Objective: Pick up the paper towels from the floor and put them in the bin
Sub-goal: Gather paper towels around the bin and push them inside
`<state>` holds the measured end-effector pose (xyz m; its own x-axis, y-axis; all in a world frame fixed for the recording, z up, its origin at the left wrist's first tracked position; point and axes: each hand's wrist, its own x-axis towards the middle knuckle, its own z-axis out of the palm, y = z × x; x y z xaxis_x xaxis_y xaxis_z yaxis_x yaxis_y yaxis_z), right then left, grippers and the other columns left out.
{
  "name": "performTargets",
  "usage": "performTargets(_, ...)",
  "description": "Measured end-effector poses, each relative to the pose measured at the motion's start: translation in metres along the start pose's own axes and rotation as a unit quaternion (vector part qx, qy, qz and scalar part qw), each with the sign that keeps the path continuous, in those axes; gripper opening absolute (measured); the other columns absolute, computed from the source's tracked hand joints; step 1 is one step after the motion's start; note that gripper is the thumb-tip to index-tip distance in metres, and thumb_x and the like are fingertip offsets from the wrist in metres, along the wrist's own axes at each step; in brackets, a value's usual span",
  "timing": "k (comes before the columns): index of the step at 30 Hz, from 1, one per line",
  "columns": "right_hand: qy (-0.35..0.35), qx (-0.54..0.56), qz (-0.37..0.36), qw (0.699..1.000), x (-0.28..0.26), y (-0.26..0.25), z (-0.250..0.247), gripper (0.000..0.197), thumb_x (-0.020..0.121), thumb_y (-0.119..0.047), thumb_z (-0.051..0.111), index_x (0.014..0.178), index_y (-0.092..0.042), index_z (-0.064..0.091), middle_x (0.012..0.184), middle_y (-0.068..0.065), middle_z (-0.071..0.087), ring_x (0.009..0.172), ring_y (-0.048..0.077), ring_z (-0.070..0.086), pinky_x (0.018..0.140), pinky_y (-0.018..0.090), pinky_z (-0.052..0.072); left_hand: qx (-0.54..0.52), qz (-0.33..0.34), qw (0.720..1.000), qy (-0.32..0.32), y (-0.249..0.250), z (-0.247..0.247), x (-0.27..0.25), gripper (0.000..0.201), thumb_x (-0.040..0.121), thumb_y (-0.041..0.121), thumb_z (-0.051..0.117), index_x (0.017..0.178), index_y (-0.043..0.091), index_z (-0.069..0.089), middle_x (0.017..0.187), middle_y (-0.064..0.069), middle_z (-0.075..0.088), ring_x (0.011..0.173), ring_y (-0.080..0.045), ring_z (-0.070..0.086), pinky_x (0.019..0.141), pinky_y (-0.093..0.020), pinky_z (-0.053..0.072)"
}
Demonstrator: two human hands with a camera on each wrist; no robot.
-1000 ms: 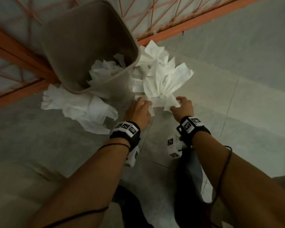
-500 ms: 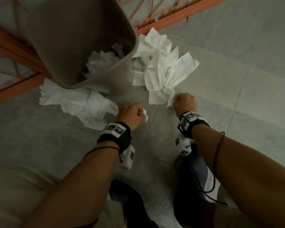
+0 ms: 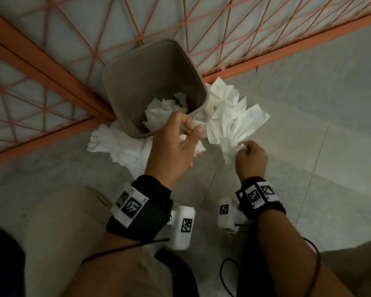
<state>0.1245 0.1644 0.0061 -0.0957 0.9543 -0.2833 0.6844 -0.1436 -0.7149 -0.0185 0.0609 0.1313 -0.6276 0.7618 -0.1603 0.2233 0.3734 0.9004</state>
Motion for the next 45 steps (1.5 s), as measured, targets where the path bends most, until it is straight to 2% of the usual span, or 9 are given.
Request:
performTargets(5,-0.029,0.138,-0.066,0.988,-0.016,-0.06,-0.027,0.02,0.088,-0.011,0.042,0.075,-0.008,0.057,0.068,-0.001,0.053,0.062,0.011,0.044,0.05,0.013,0.033,0.086,0.112,0.985,0.1,0.022,-0.038,0.034,0.042,0.1,0.04,0.045,0.064,0.018,0.048,0.055,0.005,0.045,0.053,-0.017,0.046,0.055,-0.037,0.041)
performTargets(11,-0.062,0.162,-0.165,0.971,-0.024,-0.133,-0.052,0.008,0.09,-0.015,0.051,0.085,-0.011,0.046,0.068,-0.011,0.046,0.054,-0.005,0.043,0.051,0.007,0.034,0.162,0.082,0.975,0.126,0.017,-0.048,0.067,0.052,0.1,0.045,0.038,0.053,0.024,0.03,0.058,0.002,0.036,0.057,-0.021,0.042,0.058,-0.033,0.032)
performTargets(14,-0.087,0.109,-0.258,0.956,-0.018,-0.17,-0.045,0.012,0.093,-0.005,0.044,0.098,-0.015,0.04,0.078,-0.006,0.05,0.068,0.004,0.051,0.063,0.012,0.042,0.163,0.027,0.984,0.07,0.006,-0.05,0.079,0.037,0.101,0.04,0.035,0.071,0.022,0.048,0.091,-0.005,0.046,0.087,-0.025,0.053,0.085,-0.039,0.044)
performTargets(16,-0.108,0.085,-0.312,0.94,-0.012,-0.191,-0.034,0.017,0.091,-0.003,0.038,0.101,-0.017,0.042,0.086,0.008,0.059,0.073,0.023,0.057,0.066,0.033,0.049,0.178,-0.012,0.984,0.012,-0.003,-0.053,0.084,0.028,0.101,0.033,0.038,0.095,0.018,0.062,0.113,-0.008,0.046,0.108,-0.026,0.053,0.102,-0.041,0.042)
performTargets(20,-0.13,0.033,-0.329,0.935,0.001,-0.225,-0.007,0.029,0.087,-0.003,0.037,0.104,-0.011,0.059,0.085,0.004,0.065,0.078,0.023,0.061,0.07,0.033,0.049,0.123,0.0,0.992,-0.012,-0.011,-0.064,0.079,0.03,0.097,0.015,0.043,0.119,0.022,0.062,0.135,-0.004,0.041,0.13,-0.019,0.043,0.115,-0.031,0.032)
performTargets(25,-0.179,-0.041,-0.313,0.932,0.005,-0.239,0.026,0.027,0.097,-0.014,0.043,0.117,-0.013,0.062,0.123,0.012,0.058,0.111,0.026,0.055,0.089,0.027,0.041,0.047,0.032,0.995,0.082,-0.016,-0.087,0.054,0.038,0.091,0.004,0.044,0.114,0.027,0.063,0.128,-0.004,0.056,0.105,-0.013,0.056,0.084,-0.006,0.039)
performTargets(31,-0.319,-0.137,-0.341,0.874,-0.001,-0.24,0.017,0.045,0.094,-0.044,0.055,0.136,-0.028,0.053,0.144,0.003,0.05,0.133,0.017,0.045,0.112,0.033,0.035,0.043,0.073,0.995,0.046,-0.016,-0.085,0.005,0.031,0.089,0.003,0.047,0.11,0.015,0.066,0.113,-0.002,0.068,0.104,-0.011,0.063,0.095,-0.031,0.052)
performTargets(38,-0.262,0.122,-0.255,0.923,0.02,-0.227,-0.035,0.03,0.099,-0.024,0.05,0.127,-0.028,0.058,0.128,0.004,0.059,0.081,0.024,0.072,0.07,0.035,0.058,0.158,0.034,0.965,-0.205,-0.018,-0.02,-0.008,0.029,0.092,0.02,0.046,0.116,0.027,0.06,0.118,0.002,0.066,0.107,-0.019,0.061,0.094,-0.042,0.051)
performTargets(45,-0.1,0.091,-0.062,0.989,0.078,-0.105,-0.044,0.02,0.09,-0.011,0.052,0.101,-0.019,0.067,0.09,0.004,0.066,0.058,0.019,0.064,0.048,0.024,0.049,0.257,-0.047,0.94,-0.222,-0.053,0.056,0.029,0.027,0.092,0.026,0.047,0.117,0.028,0.058,0.13,-0.001,0.053,0.115,-0.026,0.057,0.098,-0.039,0.046)
